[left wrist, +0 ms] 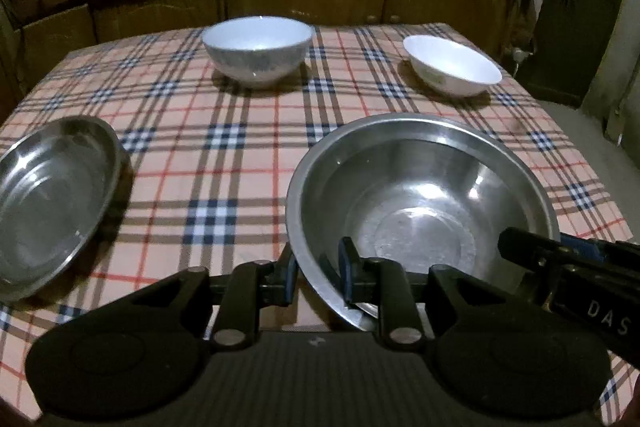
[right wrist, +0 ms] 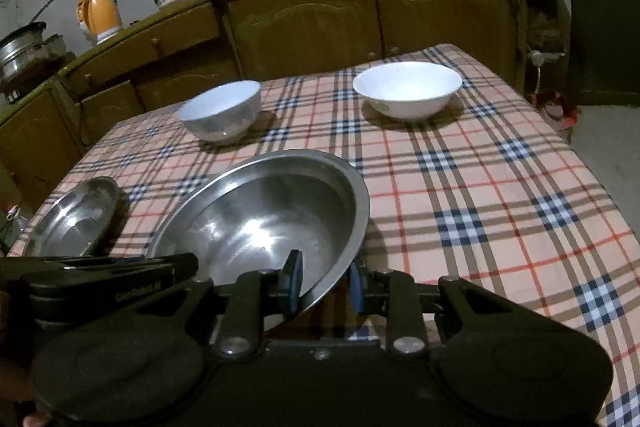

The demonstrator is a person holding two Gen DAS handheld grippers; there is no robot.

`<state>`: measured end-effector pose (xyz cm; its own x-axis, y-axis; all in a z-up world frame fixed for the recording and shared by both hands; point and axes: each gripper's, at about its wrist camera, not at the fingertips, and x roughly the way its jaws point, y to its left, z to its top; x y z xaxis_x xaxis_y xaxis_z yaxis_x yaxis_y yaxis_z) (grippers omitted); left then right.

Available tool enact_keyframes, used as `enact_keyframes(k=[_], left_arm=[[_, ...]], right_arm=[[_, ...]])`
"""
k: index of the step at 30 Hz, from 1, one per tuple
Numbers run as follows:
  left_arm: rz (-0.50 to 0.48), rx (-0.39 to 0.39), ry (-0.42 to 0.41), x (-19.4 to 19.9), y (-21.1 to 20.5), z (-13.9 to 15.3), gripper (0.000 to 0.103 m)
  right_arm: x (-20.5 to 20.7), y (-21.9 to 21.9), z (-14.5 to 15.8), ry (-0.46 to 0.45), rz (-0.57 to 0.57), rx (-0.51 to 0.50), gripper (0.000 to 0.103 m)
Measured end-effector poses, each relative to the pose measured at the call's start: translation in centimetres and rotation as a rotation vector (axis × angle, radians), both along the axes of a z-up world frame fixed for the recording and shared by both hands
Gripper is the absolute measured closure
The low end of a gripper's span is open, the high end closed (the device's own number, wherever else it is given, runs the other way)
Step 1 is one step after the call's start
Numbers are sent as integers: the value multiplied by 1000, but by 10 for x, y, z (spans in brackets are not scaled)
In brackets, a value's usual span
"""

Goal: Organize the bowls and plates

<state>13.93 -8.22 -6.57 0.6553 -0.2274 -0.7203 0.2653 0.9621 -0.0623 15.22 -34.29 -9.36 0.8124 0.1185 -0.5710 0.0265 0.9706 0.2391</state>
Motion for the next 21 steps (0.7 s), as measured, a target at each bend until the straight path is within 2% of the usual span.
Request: enact_keyframes(k=[17,21], left_arm=[[-10,3,-3,-2,-7,-6,78],[-12,6,-6,-2,-8,-5,73]], right_arm=[[0,-7,-10,32,-23,14,72],[0,-9,-9,31,-34,11,71]])
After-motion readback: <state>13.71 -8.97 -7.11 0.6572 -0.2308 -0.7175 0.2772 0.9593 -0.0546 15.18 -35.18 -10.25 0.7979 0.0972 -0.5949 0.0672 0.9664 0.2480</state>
